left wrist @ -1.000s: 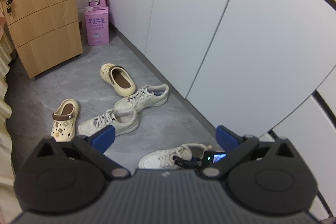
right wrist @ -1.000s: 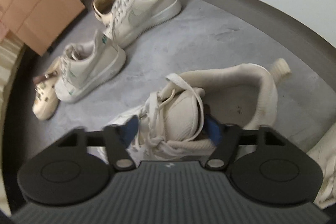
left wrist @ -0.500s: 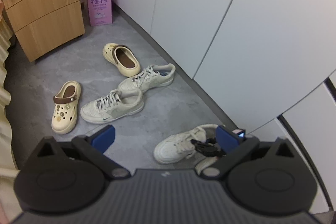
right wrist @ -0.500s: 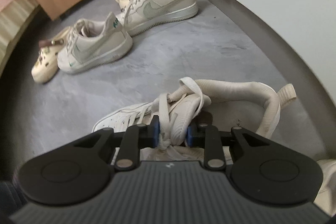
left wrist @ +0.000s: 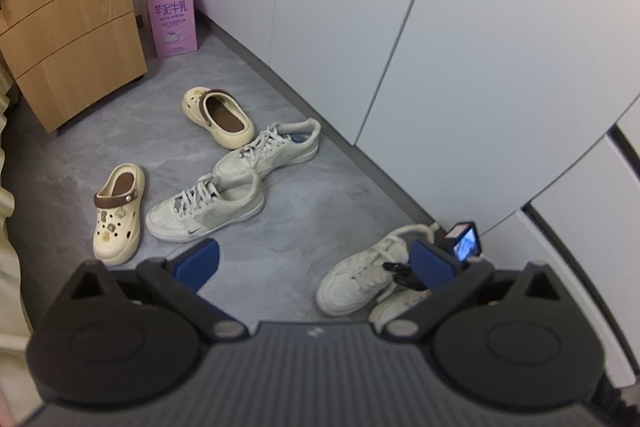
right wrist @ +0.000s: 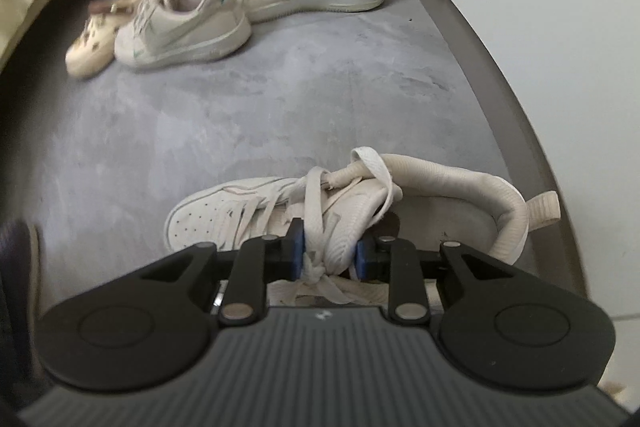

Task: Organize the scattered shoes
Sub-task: 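Set the sneaker beside the other white sneaker and open the right gripper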

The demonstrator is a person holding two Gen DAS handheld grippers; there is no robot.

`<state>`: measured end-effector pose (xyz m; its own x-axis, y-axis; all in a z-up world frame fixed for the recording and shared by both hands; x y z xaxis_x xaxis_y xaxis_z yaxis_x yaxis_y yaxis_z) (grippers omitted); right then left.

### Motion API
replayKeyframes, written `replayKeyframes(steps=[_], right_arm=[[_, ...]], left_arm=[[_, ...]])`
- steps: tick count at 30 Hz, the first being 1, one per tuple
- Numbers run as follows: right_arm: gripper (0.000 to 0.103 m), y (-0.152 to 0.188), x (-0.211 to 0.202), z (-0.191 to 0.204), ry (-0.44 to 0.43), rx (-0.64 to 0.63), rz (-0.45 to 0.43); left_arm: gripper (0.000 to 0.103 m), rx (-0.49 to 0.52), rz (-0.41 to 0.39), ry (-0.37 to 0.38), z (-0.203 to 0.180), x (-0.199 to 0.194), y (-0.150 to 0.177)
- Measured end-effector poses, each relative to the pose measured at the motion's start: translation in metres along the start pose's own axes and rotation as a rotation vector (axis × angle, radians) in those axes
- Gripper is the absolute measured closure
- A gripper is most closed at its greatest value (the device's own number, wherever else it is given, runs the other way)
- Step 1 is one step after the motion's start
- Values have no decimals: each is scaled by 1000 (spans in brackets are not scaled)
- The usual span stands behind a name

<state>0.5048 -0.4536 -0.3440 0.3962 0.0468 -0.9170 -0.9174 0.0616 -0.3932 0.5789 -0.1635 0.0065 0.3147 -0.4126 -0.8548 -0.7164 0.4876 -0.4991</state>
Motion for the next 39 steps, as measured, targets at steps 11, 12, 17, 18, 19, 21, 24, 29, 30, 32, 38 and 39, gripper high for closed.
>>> replayKeyframes(steps=[11, 12, 17, 18, 19, 21, 24, 29, 30, 32, 38, 39], right_arm=[[66, 15, -13, -22, 88, 108, -31], [62, 17, -16, -23, 94, 148, -47], [24, 26, -53, -16, 143, 278, -258], [21, 26, -57, -8, 144, 272, -291], [21, 26, -61, 0, 145, 266, -323], [21, 25, -52, 23, 161, 197, -333], [21, 23, -19, 65, 201, 24, -280], [21, 20, 35, 137, 266, -263, -187], [22, 19, 46, 151, 278, -321, -168], [22, 20, 61, 167, 303, -400, -140], [21, 22, 62, 136, 324, -317, -105], [21, 22, 59, 128, 288, -270, -110]], left_arm=[[0, -8, -10, 6, 2, -5, -1], [0, -7, -10, 8, 1, -6, -1], [0, -3, -16, 8, 1, -8, 0], [0, -4, -21, 10, 1, -9, -1], [0, -5, -25, 12, 0, -11, -1], [0, -5, -32, 14, -1, -13, -2], [0, -7, -34, 15, -3, -13, -1], [0, -15, -17, 2, 2, -9, 1], [0, -17, -14, -1, 4, -8, 1], [0, -22, -5, -5, 9, -6, 2], [0, -54, -3, 3, 24, -8, 1], [0, -60, -5, 7, 27, -8, 0]])
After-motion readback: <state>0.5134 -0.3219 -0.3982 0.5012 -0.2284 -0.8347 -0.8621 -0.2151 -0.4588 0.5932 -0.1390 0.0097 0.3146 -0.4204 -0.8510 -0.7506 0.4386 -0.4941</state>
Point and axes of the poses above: each gripper's, at about its wrist camera, not at the fingertips, and x roughly the way its jaws point, z to its left, y to its underside, the point moved 2 cm from there along x, roughly the way its jaws point
